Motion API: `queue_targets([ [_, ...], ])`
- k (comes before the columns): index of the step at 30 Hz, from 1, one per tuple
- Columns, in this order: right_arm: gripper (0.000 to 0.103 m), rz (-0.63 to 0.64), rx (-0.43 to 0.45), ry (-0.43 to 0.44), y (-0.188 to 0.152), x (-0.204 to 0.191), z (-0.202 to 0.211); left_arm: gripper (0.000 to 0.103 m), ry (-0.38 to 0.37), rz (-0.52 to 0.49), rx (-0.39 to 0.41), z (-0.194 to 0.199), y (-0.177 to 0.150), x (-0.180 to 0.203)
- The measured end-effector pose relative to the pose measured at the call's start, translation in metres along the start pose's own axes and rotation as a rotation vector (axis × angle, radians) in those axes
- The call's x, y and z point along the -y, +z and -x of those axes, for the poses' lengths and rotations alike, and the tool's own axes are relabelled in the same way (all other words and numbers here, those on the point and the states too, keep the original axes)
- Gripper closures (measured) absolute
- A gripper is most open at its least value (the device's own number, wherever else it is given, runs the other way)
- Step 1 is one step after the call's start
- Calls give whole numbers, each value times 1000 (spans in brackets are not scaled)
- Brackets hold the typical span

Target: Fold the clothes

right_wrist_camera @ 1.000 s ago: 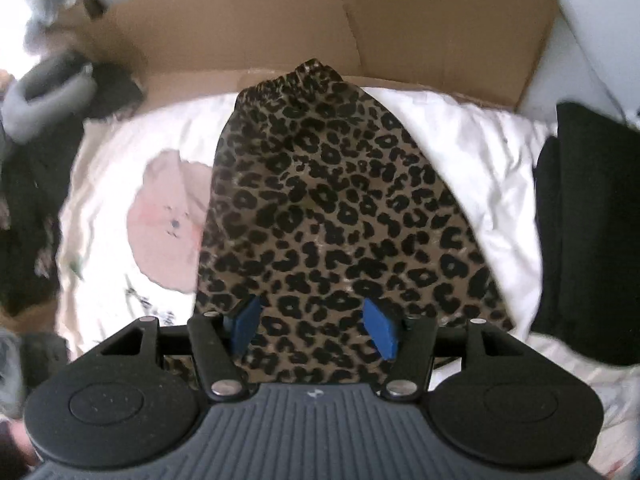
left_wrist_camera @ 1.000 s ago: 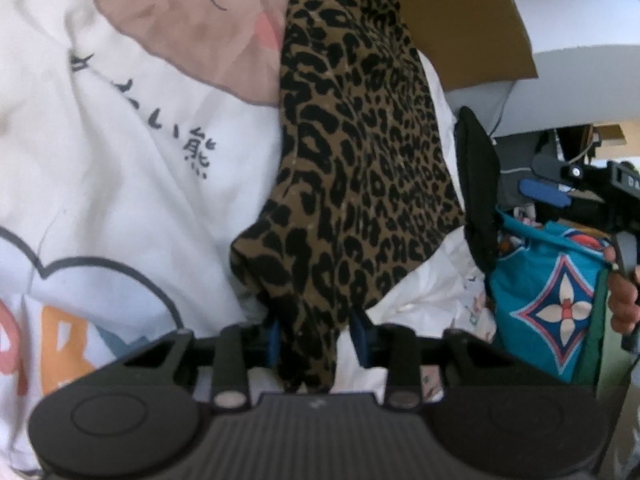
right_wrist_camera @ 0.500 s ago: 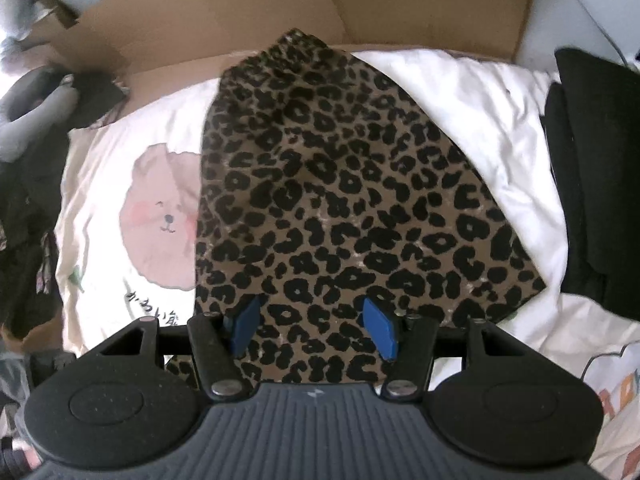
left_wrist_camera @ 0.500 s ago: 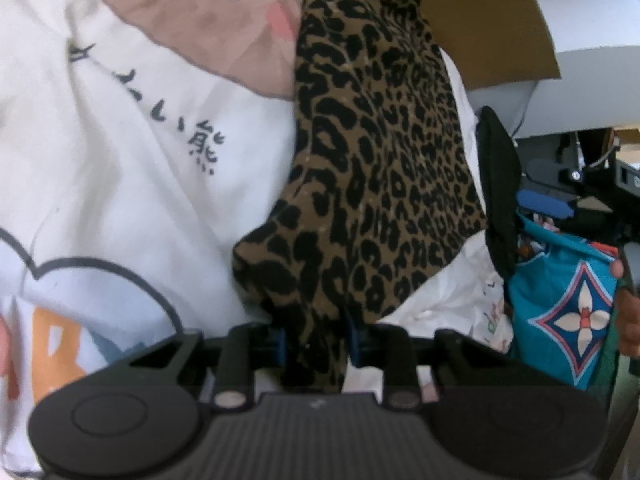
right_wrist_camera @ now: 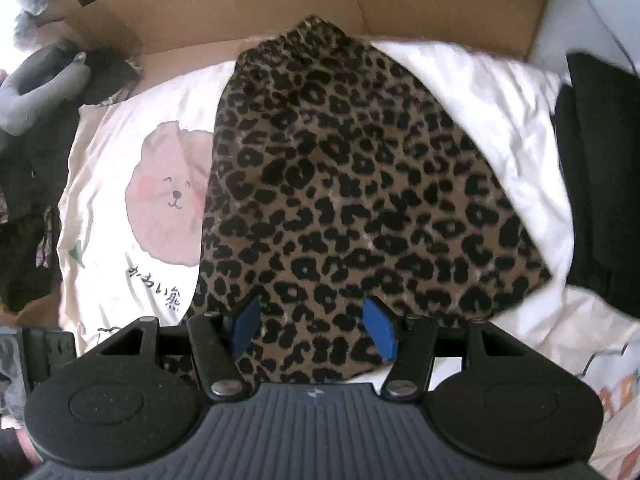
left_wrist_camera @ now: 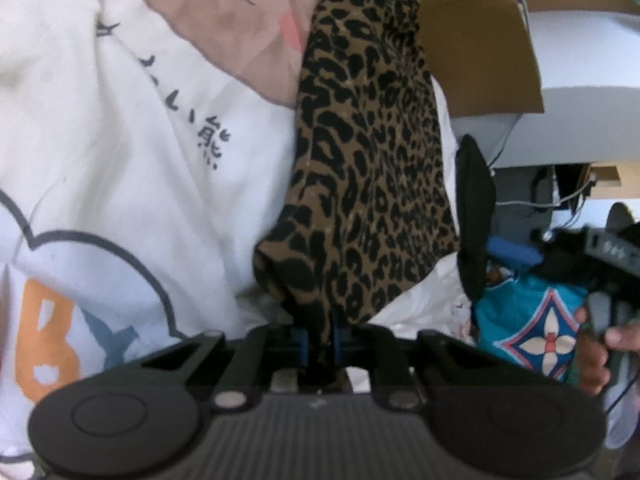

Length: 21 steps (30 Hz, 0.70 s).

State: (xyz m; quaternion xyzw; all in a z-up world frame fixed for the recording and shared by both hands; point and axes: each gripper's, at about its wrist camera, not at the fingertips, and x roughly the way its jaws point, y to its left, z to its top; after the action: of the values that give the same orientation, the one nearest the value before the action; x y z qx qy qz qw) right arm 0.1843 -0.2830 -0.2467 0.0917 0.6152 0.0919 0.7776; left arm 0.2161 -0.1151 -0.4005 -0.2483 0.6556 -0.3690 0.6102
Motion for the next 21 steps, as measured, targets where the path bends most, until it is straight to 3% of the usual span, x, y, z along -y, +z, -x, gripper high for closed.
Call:
queue_targets([
  [2,39,-6,11,-1,0,7,2,93,-36,9,5,1,0,0],
  [4,39,-39,36,-2,1,17,6,81,-58,10,-4,-2,1,0],
  [6,39,-89,53,-9,0,28,9,76,-72,14,-9,-5,3,-1],
  [14,39,-144,43,-41,-6,47,8,74,-84,67,9,-7,2,-15],
  [21,39,-153,73,-41,-3,50,11,93,-88,106,16,3,-5,-31],
])
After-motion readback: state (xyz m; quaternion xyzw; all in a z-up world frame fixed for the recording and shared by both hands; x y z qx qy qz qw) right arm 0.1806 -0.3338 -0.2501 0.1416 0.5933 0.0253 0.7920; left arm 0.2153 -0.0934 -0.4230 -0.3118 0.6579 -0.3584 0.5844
